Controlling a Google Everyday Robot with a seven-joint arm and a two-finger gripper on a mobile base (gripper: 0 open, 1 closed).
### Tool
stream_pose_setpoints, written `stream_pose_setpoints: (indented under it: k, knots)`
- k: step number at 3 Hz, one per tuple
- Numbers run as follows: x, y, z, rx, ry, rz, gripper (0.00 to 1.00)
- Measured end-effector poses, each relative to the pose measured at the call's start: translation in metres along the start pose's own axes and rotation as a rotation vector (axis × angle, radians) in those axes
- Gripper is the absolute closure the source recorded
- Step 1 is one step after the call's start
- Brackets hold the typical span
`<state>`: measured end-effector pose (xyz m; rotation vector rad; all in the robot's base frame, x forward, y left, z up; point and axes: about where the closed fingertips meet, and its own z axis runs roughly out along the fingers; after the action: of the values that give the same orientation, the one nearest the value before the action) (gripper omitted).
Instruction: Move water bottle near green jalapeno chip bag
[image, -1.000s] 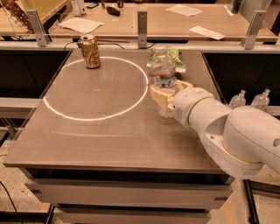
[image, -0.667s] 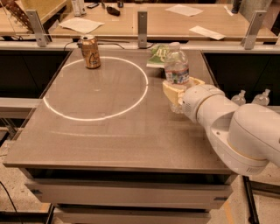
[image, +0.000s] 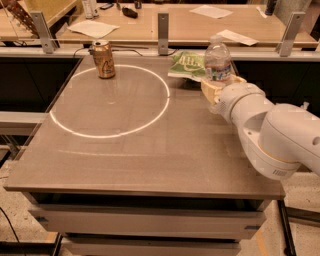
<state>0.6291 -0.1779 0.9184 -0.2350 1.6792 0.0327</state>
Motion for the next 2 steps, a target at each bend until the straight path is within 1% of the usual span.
stream_pose_setpoints:
  k: [1, 2]
  knots:
    - [-0.005, -0.021, 0.023, 0.057, -0.038, 0.043, 1.00]
    - [-0.007, -0.040, 0.041, 0.101, -0.082, 0.106, 1.00]
